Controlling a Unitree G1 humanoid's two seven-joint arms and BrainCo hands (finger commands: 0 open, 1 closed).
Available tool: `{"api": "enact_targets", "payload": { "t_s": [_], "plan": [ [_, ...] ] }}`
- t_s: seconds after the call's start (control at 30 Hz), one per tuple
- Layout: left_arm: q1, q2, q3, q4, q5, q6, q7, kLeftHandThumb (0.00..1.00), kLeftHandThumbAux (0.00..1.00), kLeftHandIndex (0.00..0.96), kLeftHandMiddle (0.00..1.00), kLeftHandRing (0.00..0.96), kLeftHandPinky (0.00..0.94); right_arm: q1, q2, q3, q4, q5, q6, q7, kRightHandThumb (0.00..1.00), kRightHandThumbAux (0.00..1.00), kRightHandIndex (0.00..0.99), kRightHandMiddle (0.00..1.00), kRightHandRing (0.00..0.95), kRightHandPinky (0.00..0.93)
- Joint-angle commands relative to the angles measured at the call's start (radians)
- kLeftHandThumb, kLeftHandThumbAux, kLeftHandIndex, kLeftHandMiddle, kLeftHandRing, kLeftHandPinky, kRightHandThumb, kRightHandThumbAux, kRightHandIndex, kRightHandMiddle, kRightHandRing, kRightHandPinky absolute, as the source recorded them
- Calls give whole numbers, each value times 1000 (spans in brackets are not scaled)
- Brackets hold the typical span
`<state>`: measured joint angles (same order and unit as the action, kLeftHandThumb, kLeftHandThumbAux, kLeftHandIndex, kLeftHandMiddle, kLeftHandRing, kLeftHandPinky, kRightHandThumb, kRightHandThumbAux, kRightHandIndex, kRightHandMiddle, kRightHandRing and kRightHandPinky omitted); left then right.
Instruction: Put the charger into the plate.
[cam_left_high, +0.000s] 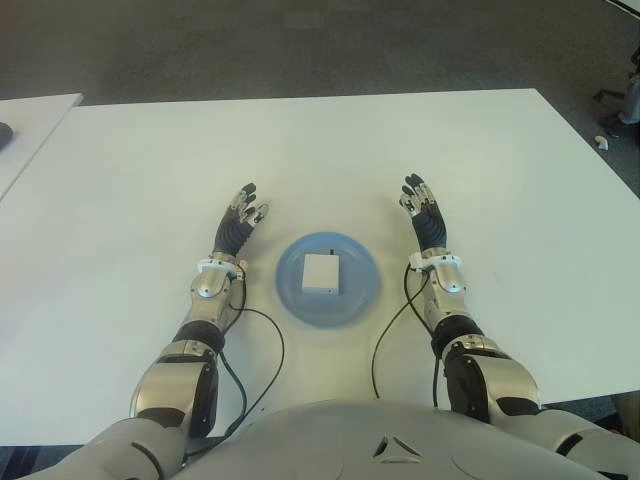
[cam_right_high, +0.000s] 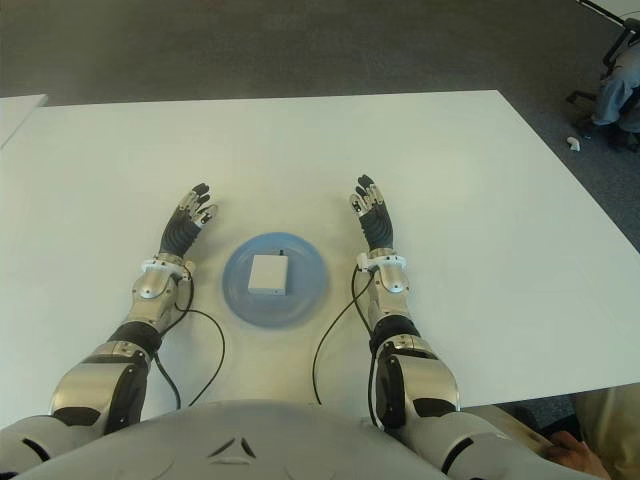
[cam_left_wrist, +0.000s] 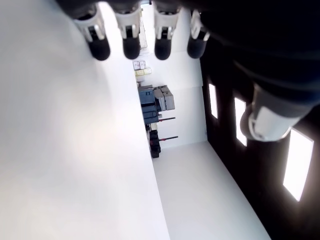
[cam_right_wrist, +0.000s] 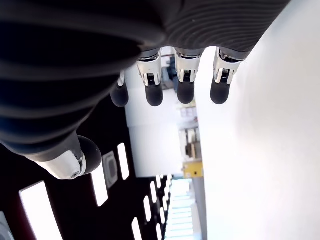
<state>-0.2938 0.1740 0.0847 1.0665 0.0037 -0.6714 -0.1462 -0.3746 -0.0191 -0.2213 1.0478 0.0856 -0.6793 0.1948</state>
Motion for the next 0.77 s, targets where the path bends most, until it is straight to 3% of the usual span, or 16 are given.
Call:
{"api": "enact_targets", "payload": {
  "t_s": [0.03,0.77],
  "plan": [
    [100,-13,-31,97,26,137,-41,105,464,0,0,0,48,163,39,-6,130,20,158,-1,63,522,0,3,0,10],
    [81,-58,-5,60,-61,255,-45,91,478,0,0,3,76,156,28,12,128,-2,176,-37,83,536,0,0,0,10]
  ]
}}
